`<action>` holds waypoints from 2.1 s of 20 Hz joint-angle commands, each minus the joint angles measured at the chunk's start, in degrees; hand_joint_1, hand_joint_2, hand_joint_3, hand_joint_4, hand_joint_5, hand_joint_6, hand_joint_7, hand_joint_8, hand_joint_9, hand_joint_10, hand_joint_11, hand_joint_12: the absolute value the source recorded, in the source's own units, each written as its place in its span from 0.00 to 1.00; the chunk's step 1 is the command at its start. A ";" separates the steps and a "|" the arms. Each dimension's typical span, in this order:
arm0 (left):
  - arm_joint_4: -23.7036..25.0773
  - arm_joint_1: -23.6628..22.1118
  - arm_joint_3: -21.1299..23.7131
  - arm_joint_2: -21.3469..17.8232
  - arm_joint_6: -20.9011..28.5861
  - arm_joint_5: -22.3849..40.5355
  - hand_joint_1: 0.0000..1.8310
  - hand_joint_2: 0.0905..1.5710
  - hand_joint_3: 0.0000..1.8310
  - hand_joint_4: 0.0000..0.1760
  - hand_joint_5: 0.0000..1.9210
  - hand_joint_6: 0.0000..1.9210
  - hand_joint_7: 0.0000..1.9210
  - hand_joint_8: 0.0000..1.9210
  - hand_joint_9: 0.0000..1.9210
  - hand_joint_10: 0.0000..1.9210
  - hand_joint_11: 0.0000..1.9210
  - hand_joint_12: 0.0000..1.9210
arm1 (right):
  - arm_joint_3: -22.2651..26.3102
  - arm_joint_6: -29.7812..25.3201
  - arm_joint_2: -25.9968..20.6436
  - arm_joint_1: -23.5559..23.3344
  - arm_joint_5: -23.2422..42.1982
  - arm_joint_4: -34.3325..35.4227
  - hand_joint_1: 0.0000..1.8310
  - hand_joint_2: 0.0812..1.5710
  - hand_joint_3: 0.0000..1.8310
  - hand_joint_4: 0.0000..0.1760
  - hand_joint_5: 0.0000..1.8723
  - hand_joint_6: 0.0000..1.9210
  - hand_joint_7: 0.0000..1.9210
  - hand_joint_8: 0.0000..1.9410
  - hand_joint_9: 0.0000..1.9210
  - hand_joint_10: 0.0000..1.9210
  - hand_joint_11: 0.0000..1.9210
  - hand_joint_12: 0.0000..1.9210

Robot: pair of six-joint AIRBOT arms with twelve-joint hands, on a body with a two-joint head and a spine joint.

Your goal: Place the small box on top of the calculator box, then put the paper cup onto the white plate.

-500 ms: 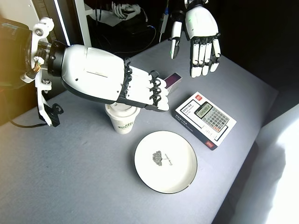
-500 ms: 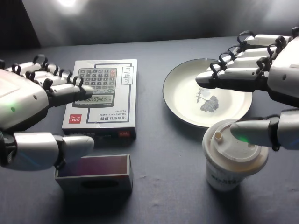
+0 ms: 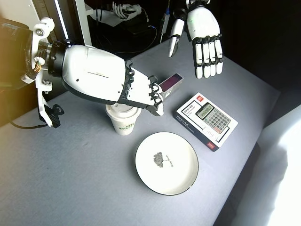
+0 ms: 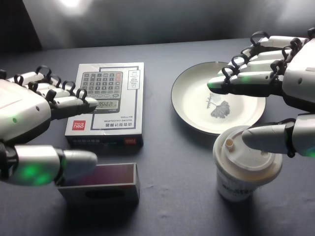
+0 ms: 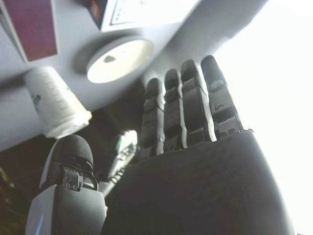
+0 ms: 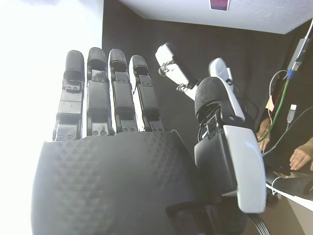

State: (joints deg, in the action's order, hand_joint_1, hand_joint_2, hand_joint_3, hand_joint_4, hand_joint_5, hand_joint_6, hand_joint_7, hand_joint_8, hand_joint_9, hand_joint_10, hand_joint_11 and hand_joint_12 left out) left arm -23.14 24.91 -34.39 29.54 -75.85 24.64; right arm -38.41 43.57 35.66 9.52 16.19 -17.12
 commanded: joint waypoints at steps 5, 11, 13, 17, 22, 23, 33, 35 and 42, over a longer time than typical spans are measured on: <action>-4.93 -1.03 0.87 -0.30 -5.58 5.11 0.48 0.63 0.00 0.00 0.09 0.00 0.09 0.00 0.08 0.00 0.00 0.24 | 0.13 -0.21 -0.59 -1.00 6.24 0.79 0.00 0.85 0.00 0.00 0.13 0.00 0.13 0.00 0.12 0.00 0.00 0.30; -8.91 3.36 2.23 1.21 -7.23 7.27 0.70 0.65 0.00 0.00 0.06 0.00 0.04 0.00 0.04 0.00 0.00 0.10 | 0.13 -0.21 -0.59 -1.00 6.24 0.79 0.00 0.86 0.00 0.00 0.13 0.00 0.13 0.00 0.12 0.00 0.00 0.27; -11.64 3.95 2.59 2.59 -8.74 7.30 0.70 0.66 0.00 0.00 0.06 0.00 0.04 0.00 0.04 0.00 0.00 0.08 | 0.13 -0.21 -0.58 -1.00 6.25 0.79 0.00 0.86 0.00 0.00 0.12 0.00 0.12 0.00 0.10 0.00 0.00 0.24; -19.54 4.14 3.82 5.09 -15.11 8.27 0.69 0.67 0.00 0.00 0.06 0.00 0.05 0.00 0.05 0.00 0.00 0.10 | 0.13 -0.21 -0.58 -1.00 6.25 0.79 0.00 0.87 0.00 0.00 0.14 0.00 0.14 0.00 0.13 0.01 0.00 0.30; -24.47 4.58 4.31 7.89 -19.38 9.81 0.70 0.67 0.00 0.00 0.07 0.00 0.06 0.00 0.06 0.00 0.00 0.12 | 0.13 -0.20 -0.59 -1.00 6.25 0.79 0.02 0.88 0.00 0.00 0.16 0.00 0.15 0.00 0.14 0.00 0.00 0.33; -25.31 4.68 4.30 8.49 -20.26 9.89 0.68 0.68 0.00 0.00 0.06 0.00 0.05 0.00 0.05 0.00 0.00 0.12 | 0.13 -0.20 -0.59 -1.00 6.25 0.79 0.04 0.88 0.00 0.00 0.16 0.00 0.15 0.00 0.13 0.00 0.00 0.31; -26.40 7.55 3.26 12.40 -22.56 10.92 0.67 0.70 0.00 0.00 0.08 0.00 0.06 0.00 0.06 0.00 0.00 0.14 | 0.13 -0.20 -0.59 -1.01 6.25 0.79 0.05 0.90 0.00 0.00 0.16 0.00 0.15 0.00 0.13 0.00 0.00 0.33; -25.92 7.78 2.52 13.32 -22.56 10.91 0.67 0.71 0.00 0.00 0.08 0.00 0.07 0.00 0.06 0.00 0.00 0.16 | 0.13 -0.20 -0.59 -1.01 6.25 0.79 0.07 0.91 0.00 0.00 0.17 0.00 0.16 0.00 0.14 0.00 0.00 0.34; -25.65 7.80 -0.67 16.25 -22.52 10.91 0.65 0.75 0.00 0.00 0.06 0.00 0.05 0.00 0.05 0.00 0.00 0.13 | 0.13 -0.20 -0.59 -1.01 6.25 0.79 0.09 0.91 0.00 0.00 0.18 0.00 0.16 0.00 0.14 0.00 0.00 0.36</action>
State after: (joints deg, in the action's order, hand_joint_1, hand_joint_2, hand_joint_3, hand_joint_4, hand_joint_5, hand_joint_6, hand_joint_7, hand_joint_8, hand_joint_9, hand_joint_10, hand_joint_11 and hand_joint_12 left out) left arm -50.41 33.04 -35.14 46.11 -98.15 31.75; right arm -38.41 43.59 35.66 9.52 16.23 -17.12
